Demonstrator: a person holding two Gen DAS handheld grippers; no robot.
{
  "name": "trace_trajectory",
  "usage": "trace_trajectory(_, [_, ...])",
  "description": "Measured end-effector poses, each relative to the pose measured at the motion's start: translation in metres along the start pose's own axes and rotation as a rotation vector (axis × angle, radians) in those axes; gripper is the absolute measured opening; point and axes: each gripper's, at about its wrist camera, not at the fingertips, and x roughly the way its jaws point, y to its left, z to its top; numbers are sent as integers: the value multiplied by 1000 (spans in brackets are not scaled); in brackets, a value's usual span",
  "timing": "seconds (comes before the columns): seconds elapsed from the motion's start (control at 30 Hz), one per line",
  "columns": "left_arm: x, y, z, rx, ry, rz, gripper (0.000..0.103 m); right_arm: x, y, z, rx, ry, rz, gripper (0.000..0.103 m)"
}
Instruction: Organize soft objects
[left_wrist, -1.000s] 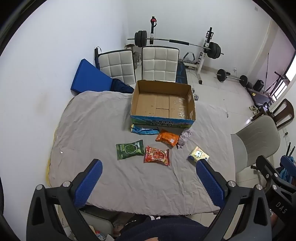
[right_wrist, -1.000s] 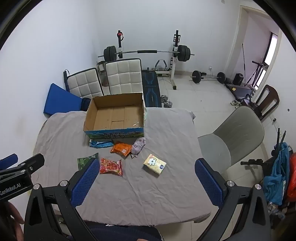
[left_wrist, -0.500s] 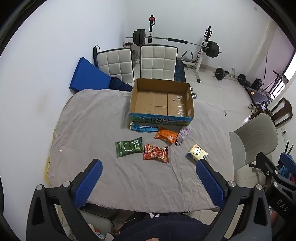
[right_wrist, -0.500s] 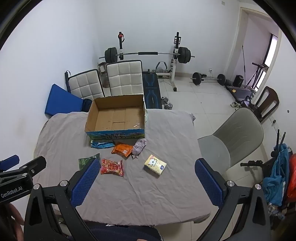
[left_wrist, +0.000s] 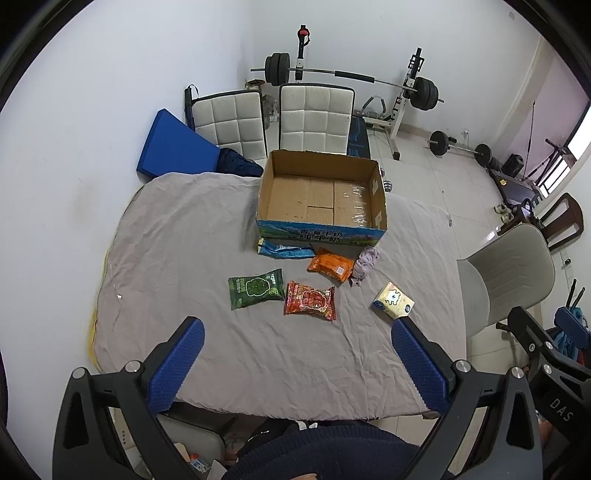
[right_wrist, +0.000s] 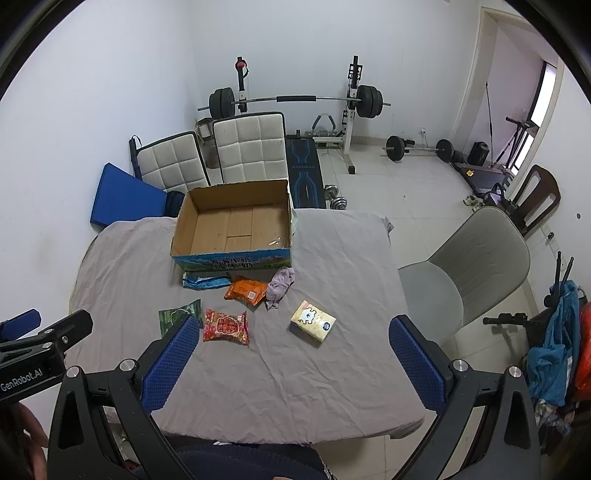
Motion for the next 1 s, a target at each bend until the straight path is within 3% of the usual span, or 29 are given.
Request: trace_trajectory(1.0, [6,-8,6,8,-10,-9,103,1,-6,4,18,-8,-7,103])
